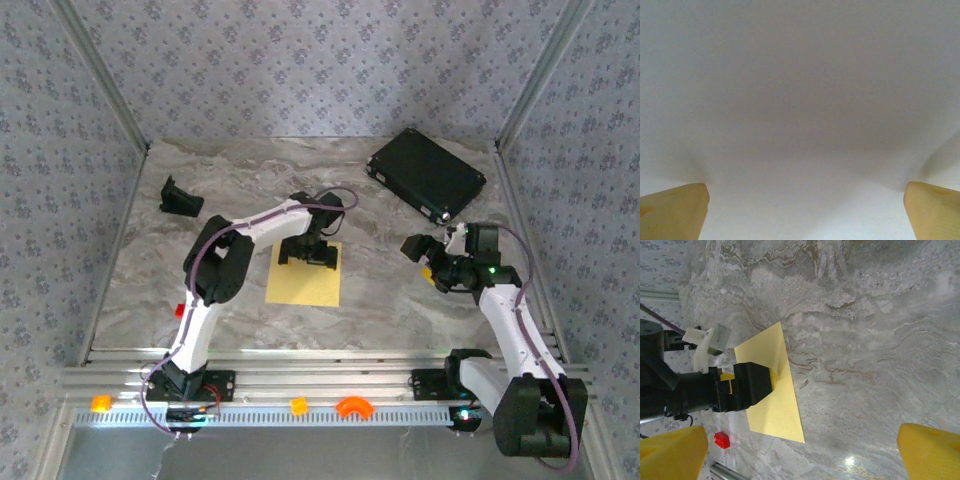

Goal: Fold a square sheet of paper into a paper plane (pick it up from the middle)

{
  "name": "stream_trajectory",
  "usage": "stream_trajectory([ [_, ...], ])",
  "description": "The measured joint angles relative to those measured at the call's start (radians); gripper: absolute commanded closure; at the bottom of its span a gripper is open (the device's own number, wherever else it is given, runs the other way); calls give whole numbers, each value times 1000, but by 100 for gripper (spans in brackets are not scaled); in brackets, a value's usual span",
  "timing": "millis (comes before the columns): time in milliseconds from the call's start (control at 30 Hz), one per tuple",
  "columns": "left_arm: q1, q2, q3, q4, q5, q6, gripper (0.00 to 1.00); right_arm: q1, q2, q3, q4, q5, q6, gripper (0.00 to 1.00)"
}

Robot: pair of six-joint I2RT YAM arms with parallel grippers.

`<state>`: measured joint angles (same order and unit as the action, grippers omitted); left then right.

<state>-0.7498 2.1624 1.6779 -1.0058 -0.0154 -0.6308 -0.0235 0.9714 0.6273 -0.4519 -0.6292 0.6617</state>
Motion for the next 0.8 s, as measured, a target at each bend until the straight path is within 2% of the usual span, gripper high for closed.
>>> stream_trajectory([
  [800, 12, -21, -64, 30, 21, 6, 2, 79, 39, 0, 67, 5, 23, 1],
])
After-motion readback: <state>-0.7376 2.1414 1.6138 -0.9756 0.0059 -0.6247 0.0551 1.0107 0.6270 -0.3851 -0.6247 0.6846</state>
